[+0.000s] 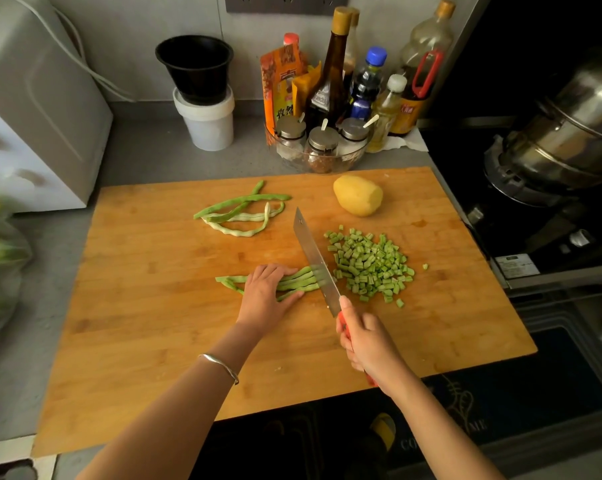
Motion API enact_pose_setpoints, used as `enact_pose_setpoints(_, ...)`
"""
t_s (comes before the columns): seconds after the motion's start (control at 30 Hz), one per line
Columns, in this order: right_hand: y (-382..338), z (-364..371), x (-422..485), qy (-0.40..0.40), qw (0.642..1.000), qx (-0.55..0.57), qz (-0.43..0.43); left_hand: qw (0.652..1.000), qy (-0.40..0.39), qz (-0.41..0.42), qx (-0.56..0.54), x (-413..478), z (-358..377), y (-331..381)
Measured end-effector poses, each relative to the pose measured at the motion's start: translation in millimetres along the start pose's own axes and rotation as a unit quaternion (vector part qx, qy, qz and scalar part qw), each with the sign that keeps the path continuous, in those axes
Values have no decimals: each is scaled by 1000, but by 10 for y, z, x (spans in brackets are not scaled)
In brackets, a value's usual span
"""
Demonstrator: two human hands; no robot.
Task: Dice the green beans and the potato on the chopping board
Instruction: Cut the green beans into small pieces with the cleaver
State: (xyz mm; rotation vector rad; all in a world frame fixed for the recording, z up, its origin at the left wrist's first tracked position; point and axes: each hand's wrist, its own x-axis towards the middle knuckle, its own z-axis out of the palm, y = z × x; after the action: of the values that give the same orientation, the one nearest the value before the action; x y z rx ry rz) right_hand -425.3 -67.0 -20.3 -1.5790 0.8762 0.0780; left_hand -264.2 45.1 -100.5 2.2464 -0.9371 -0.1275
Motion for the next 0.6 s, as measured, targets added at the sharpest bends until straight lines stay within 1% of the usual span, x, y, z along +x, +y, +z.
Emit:
enact_pose_setpoints(0.07,24,6,-19,-2,1000,-8,9,1000,3,0,-1,1,-3,-8)
enact_pose_setpoints(0.17,52,56,24,17,997,-70,14,1000,-3,-2,-5,10,0,-7)
enact_pose_setpoints(0.23,15,124,120,35,995,-93,20,1000,-3,-2,-7,19,6,-10)
enact_pose_setpoints(0.37,-107,202,312,48,995,-87,28,1000,0,1,2,17,-7,-13)
enact_pose_setpoints(0.5,31,100,241,63,995,-82,14,1000,-9,-3,-4,21,-6,4)
enact_pose_setpoints(0.6,54,-2,198,81,995,-49,20,1000,-14,-2,7,31,-20,-2)
